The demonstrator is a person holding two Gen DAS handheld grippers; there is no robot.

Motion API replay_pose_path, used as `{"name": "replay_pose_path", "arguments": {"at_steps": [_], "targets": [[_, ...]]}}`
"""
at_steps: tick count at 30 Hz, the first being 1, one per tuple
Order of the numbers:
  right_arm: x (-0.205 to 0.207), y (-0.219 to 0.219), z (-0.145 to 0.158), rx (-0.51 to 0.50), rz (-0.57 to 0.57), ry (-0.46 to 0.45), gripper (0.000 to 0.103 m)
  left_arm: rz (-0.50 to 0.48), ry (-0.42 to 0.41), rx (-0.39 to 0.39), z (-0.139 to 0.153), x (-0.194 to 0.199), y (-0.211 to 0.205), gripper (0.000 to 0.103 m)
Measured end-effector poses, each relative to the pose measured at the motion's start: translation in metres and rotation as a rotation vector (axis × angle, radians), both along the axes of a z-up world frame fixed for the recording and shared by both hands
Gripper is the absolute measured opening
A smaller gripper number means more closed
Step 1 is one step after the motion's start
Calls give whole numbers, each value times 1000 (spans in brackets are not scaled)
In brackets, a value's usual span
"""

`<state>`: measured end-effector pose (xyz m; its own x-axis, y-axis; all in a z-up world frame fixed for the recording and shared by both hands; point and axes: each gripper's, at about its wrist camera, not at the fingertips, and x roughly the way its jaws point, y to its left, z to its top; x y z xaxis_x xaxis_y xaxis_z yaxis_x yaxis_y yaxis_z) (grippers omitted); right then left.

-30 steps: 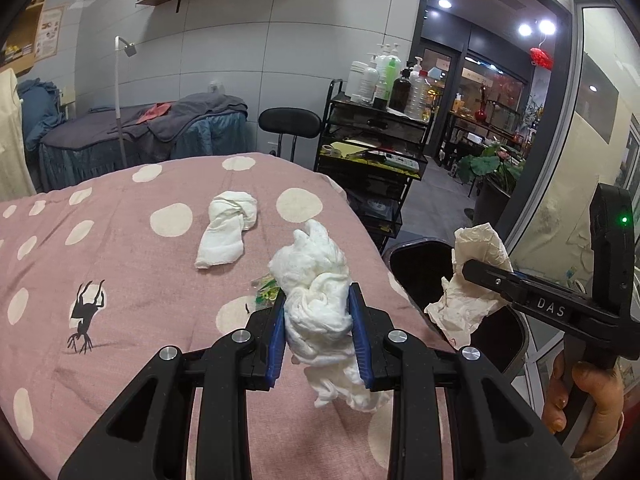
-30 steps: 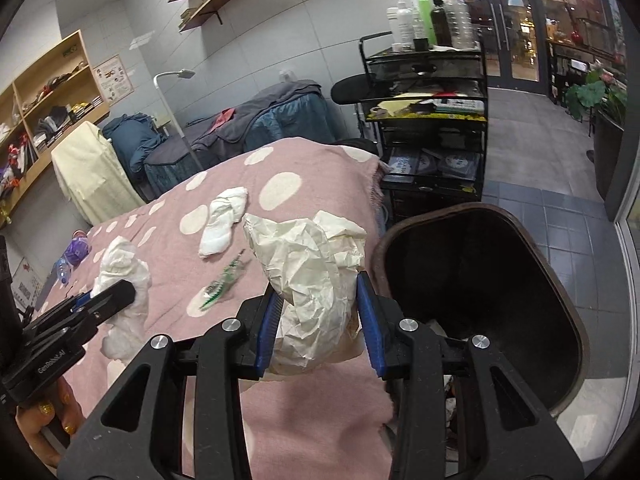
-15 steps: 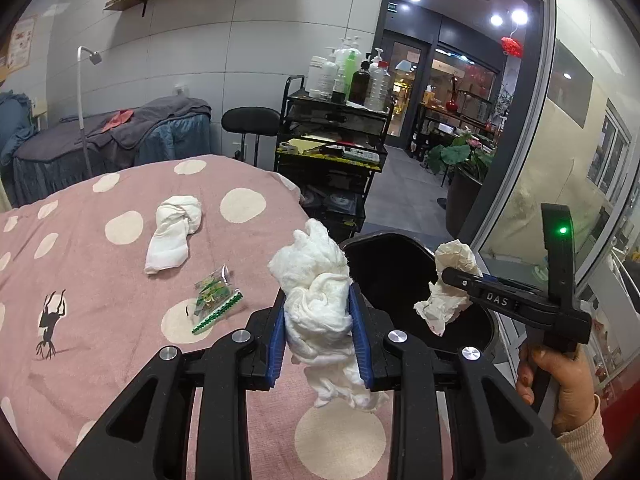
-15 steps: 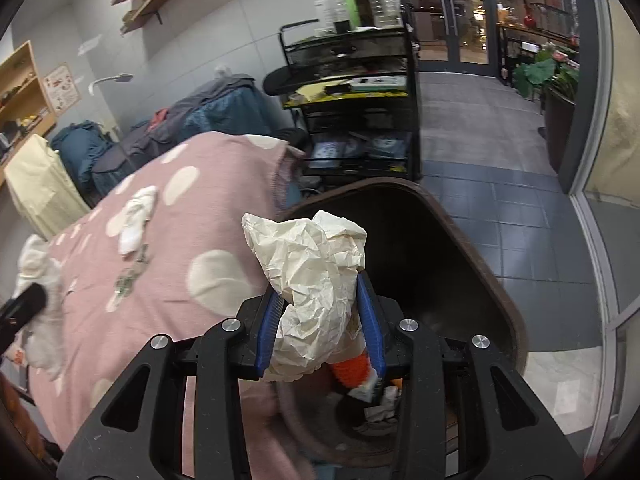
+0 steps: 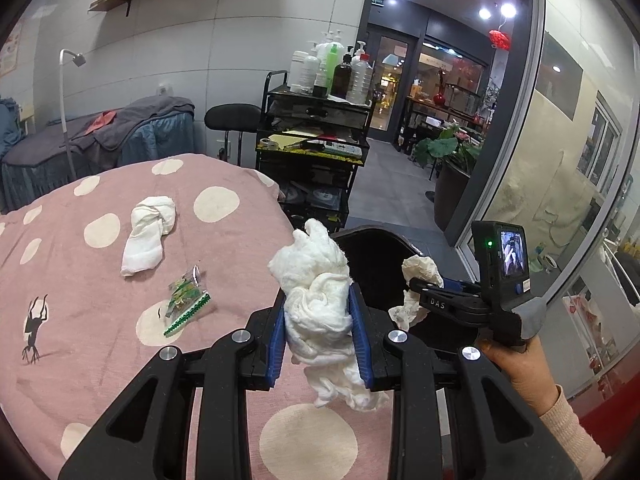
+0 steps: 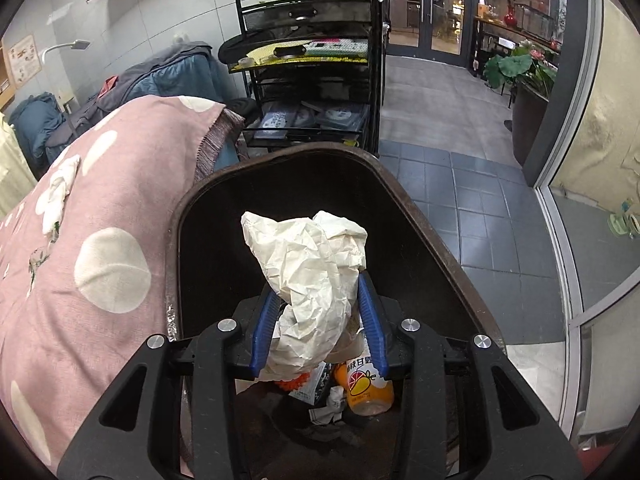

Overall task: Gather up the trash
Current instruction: 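Open the right tool over the bin while the left tool releases its tissue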

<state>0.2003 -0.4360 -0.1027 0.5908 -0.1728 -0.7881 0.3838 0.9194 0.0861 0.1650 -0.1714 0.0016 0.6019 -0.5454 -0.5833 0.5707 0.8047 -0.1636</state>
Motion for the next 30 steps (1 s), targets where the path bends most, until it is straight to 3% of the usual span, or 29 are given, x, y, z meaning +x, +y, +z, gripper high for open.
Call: {"name": "replay_pose_path", "arguments": {"at_steps": [4, 8, 17, 30], "targets": [[-1, -2, -7, 4, -28, 0, 73, -10, 2, 7, -1, 0, -5, 28], [-6, -2, -7, 16, -36, -17, 84, -25, 5, 12, -3, 1, -10, 28], [-35, 4, 21, 20, -57, -117, 91, -96, 8, 18, -1, 0, -37, 28], [-73, -2, 51, -1, -108, -187, 92, -197, 47, 44, -6, 9, -86, 28]]}}
